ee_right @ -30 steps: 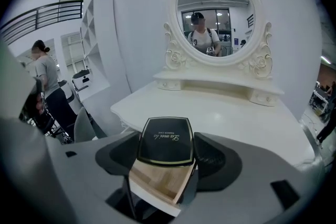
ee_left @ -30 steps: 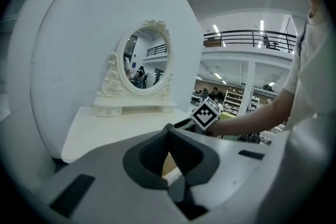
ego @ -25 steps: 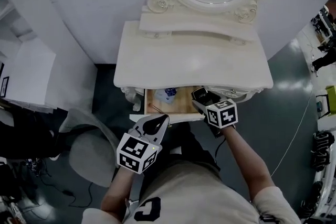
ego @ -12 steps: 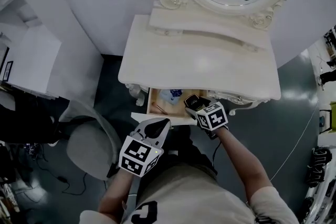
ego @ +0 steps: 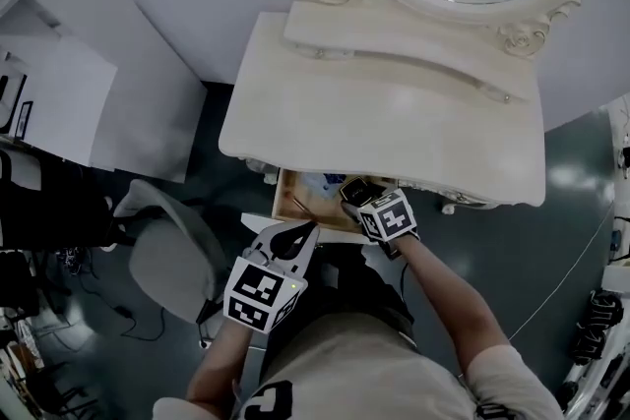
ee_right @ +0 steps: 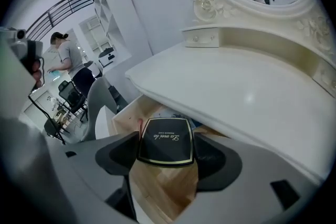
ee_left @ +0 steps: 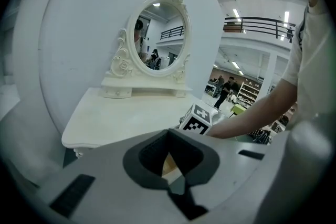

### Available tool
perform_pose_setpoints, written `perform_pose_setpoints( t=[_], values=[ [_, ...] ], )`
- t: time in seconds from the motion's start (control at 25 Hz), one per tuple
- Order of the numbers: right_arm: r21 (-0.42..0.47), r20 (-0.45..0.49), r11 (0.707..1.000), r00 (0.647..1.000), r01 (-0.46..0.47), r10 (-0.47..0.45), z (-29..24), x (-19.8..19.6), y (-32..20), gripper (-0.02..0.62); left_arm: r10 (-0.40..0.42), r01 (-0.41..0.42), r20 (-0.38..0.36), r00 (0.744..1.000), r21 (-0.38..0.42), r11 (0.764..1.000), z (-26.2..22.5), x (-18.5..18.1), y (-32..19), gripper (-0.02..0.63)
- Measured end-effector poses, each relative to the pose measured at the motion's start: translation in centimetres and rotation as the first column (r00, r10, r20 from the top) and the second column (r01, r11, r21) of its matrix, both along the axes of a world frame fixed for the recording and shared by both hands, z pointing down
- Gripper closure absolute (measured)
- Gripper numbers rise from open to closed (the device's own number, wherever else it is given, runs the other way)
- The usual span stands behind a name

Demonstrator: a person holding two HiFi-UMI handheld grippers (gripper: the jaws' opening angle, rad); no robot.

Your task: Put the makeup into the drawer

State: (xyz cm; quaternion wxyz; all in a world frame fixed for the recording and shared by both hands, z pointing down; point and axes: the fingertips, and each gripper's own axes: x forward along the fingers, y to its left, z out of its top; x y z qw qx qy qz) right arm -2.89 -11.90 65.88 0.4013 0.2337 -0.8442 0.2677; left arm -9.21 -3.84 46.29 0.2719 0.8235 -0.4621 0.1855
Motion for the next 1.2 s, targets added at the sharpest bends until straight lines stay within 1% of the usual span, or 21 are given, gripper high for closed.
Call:
perform_pose_setpoints(
  t=[0.28,0.48,0.64,0.84,1.08,1.2],
  values=[
    [-0.056,-0.019,0.998,1.000,0.015,-0.016,3.0,-0.9,-0.4,0.267,-0.021,0.022,0.014,1.000,-0.034,0.999,1.0,0.6,-0.9,0.551],
    [-0.051,-0.087,0.998,0.995,0.034,-0.038,5.6,-1.0,-0.6,0.267,-0.041,0.042,0.026,0.999,-0.067,0.997,1.9,0.1,-0.4,0.551],
    [-0.046,-0.133,0.999,0.991,-0.026,0.020,7.2,-0.4,-1.4,0.267,-0.055,0.056,0.015,0.998,-0.091,0.994,2.9,-0.4,-0.3,0.551],
    [-0.060,-0.132,0.997,0.990,-0.056,0.048,8.0,-1.5,-1.8,0.267,-0.054,0.055,0.017,0.998,-0.101,0.993,3.3,-1.0,0.3,0.551],
    [-0.044,-0.175,0.998,0.984,-0.050,0.042,9.0,-1.2,-2.5,0.267,-0.066,0.068,0.023,0.998,-0.110,0.992,3.6,-2.2,0.9,0.551],
    [-0.043,-0.188,0.997,0.981,-0.062,0.053,9.4,-1.1,-2.7,0.267,-0.076,0.078,0.026,0.997,-0.113,0.991,3.5,-3.1,1.1,0.551]
  ],
)
